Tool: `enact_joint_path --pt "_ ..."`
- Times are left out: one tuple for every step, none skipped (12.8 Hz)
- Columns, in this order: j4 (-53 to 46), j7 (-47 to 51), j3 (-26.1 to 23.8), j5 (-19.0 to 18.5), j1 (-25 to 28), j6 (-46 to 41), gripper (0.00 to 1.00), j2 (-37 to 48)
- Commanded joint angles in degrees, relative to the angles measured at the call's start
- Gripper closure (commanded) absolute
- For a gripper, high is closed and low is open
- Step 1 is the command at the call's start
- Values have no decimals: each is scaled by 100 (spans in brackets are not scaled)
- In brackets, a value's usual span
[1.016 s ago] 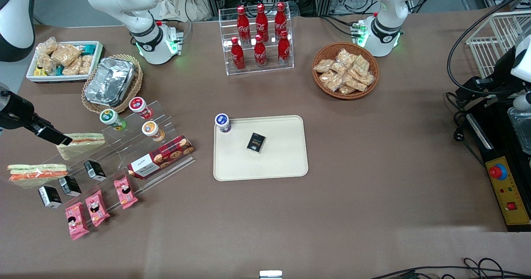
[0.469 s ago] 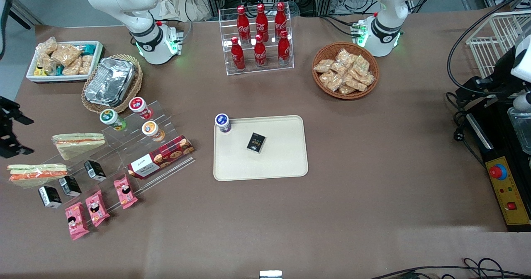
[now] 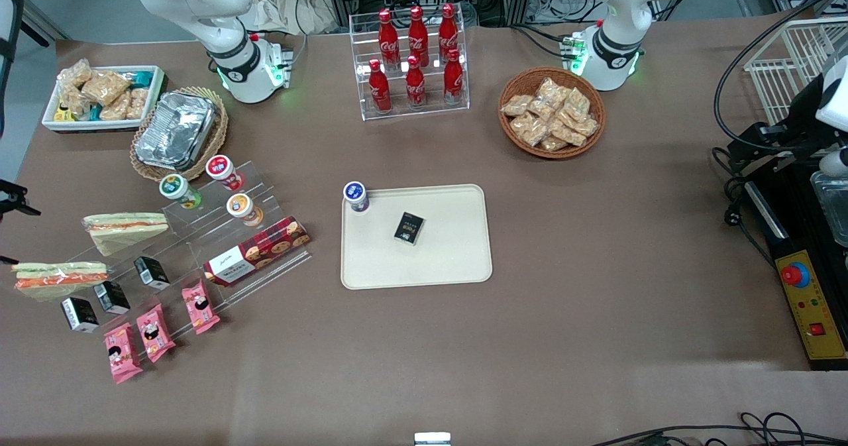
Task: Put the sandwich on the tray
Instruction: 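Move the right gripper over the wrapped triangle sandwich on the rack, then lower the right gripper and close it on the wrapped sandwich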
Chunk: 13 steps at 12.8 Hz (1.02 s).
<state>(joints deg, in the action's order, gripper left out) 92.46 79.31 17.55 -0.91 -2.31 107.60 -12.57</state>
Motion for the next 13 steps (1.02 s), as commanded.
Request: enact_joint_path --pt "-175 24 170 213 -93 409 1 -367" --pt "-167 -125 170 232 -129 559 1 -490" --pt "-167 -422 170 232 -129 717 1 -631" --pt "-167 -625 170 240 -129 875 1 -737" --pt "-167 -653 170 258 -147 990 1 -842" --pt "-167 -662 170 328 -155 1026 1 -921" --pt "-167 -723 170 337 -251 1026 1 -992" --pt "-158 -907 170 337 -278 1026 1 -1053" --pt "-149 -1135 170 337 -287 1026 1 -1132" --pt "-132 -1276 170 337 -296 1026 1 -1185" --pt "-131 -1295 170 346 -314 1087 1 -1256" --pt "-123 -1295 170 363 -366 1192 1 -1300" --pt "-114 -1304 170 416 -375 1271 1 -1335"
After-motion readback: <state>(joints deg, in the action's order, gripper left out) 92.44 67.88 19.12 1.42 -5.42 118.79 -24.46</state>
